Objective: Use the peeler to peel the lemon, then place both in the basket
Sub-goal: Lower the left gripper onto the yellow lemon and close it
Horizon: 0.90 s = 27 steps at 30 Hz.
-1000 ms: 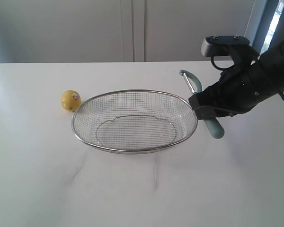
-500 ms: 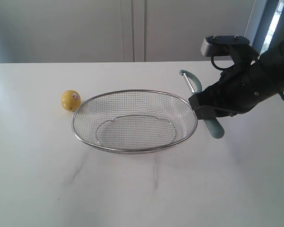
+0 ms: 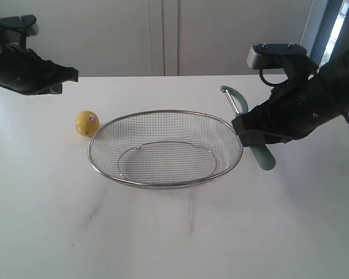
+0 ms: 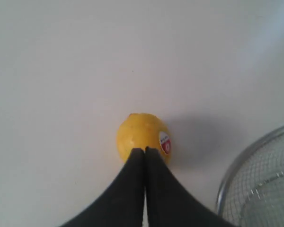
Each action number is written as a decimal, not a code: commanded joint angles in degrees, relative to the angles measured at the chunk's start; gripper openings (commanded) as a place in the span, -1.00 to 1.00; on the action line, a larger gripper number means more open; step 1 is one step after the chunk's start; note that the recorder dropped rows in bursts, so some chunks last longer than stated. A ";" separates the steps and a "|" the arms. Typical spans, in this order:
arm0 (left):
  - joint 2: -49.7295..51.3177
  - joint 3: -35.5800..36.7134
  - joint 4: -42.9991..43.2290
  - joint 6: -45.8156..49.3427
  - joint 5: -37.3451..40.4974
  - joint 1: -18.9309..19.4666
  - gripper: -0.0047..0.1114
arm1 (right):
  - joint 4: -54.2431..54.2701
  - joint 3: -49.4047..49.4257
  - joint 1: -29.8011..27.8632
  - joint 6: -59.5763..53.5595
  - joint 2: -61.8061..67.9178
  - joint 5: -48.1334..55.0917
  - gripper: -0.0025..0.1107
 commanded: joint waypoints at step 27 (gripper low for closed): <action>19.45 -8.76 -1.86 -5.62 -7.07 -3.90 0.89 | 0.77 -0.45 -0.18 -0.48 -0.14 -0.47 -0.96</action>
